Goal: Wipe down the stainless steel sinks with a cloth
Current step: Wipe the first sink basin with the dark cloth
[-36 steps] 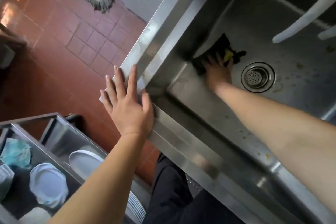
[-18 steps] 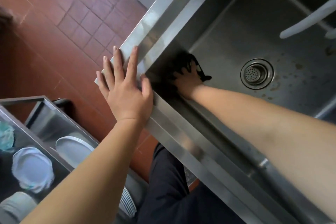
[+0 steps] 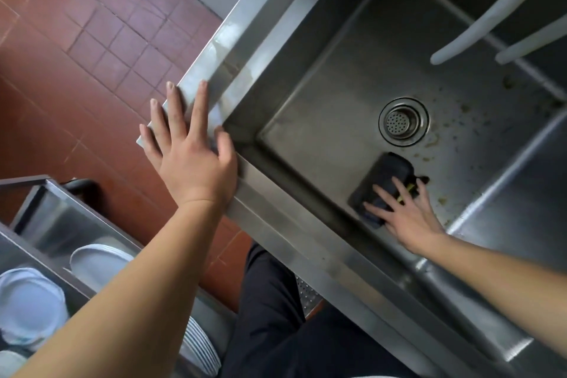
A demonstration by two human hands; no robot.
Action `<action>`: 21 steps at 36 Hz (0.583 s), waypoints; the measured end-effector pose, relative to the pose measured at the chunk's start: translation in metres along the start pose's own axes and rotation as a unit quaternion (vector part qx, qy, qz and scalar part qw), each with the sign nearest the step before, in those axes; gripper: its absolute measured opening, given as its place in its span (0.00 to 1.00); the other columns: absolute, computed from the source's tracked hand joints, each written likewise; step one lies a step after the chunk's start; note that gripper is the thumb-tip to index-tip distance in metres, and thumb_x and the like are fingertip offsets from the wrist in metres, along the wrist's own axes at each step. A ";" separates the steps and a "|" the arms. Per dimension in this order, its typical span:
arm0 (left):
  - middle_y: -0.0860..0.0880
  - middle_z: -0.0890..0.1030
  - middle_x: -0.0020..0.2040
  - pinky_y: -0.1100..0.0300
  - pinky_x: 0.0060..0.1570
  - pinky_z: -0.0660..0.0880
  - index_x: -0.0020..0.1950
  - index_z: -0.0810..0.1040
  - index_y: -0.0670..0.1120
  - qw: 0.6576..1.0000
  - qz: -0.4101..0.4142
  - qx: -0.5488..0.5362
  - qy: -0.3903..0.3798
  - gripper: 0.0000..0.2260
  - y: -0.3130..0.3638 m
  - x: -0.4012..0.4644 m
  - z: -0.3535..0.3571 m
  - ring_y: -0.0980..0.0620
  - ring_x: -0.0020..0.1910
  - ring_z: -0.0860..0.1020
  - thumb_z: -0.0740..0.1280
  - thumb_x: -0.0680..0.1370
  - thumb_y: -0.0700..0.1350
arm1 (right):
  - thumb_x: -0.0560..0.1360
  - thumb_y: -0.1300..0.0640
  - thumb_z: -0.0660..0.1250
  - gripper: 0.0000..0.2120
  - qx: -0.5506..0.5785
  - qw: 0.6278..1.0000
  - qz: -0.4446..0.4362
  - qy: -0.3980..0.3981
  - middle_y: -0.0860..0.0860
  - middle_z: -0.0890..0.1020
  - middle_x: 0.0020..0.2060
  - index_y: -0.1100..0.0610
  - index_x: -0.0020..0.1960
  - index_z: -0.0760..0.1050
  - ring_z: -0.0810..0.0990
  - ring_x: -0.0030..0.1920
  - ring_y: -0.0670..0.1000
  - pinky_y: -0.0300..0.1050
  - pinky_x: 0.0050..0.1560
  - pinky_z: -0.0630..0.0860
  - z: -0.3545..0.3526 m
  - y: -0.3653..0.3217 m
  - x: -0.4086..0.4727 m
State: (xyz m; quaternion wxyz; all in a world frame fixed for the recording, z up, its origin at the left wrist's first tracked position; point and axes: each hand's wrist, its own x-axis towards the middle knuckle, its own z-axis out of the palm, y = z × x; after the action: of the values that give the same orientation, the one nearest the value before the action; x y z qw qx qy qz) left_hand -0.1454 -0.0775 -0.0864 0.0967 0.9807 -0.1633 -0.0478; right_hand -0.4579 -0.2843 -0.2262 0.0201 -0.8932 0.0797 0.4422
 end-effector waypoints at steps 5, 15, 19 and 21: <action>0.53 0.56 0.82 0.45 0.78 0.43 0.79 0.61 0.62 1.000 -0.004 -0.008 0.001 0.29 0.000 -0.001 0.000 0.46 0.81 0.51 0.57 0.77 0.51 | 0.82 0.41 0.52 0.29 0.016 0.999 0.019 0.046 0.55 0.46 0.81 0.36 0.79 0.44 0.42 0.79 0.69 0.69 0.74 0.38 -0.014 -0.012 0.024; 0.53 0.56 0.81 0.45 0.79 0.43 0.78 0.62 0.62 1.000 -0.002 -0.007 0.006 0.28 -0.001 -0.001 0.001 0.46 0.81 0.52 0.57 0.77 0.51 | 0.84 0.47 0.55 0.25 0.157 0.980 -0.058 0.107 0.54 0.44 0.81 0.35 0.79 0.54 0.37 0.78 0.69 0.63 0.78 0.39 -0.145 -0.077 0.153; 0.53 0.57 0.81 0.45 0.78 0.44 0.78 0.62 0.62 1.000 0.001 -0.008 0.010 0.28 -0.002 -0.001 0.003 0.46 0.81 0.52 0.57 0.77 0.52 | 0.82 0.48 0.58 0.25 0.161 0.979 -0.073 0.102 0.54 0.44 0.81 0.39 0.78 0.58 0.37 0.78 0.69 0.64 0.78 0.39 -0.171 -0.090 0.167; 0.53 0.57 0.81 0.45 0.78 0.44 0.78 0.62 0.62 1.000 0.000 -0.012 0.008 0.28 -0.002 0.000 0.003 0.46 0.81 0.52 0.56 0.77 0.52 | 0.83 0.50 0.57 0.26 0.154 0.980 -0.082 0.094 0.53 0.43 0.81 0.38 0.79 0.57 0.36 0.78 0.67 0.62 0.78 0.38 -0.168 -0.084 0.165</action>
State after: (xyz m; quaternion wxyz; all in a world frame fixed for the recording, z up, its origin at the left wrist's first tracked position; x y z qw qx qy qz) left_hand -0.1455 -0.0762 -0.0896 0.1095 0.9798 -0.1621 -0.0422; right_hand -0.2137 -0.2394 -0.2575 0.1861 -0.9205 0.0746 0.3353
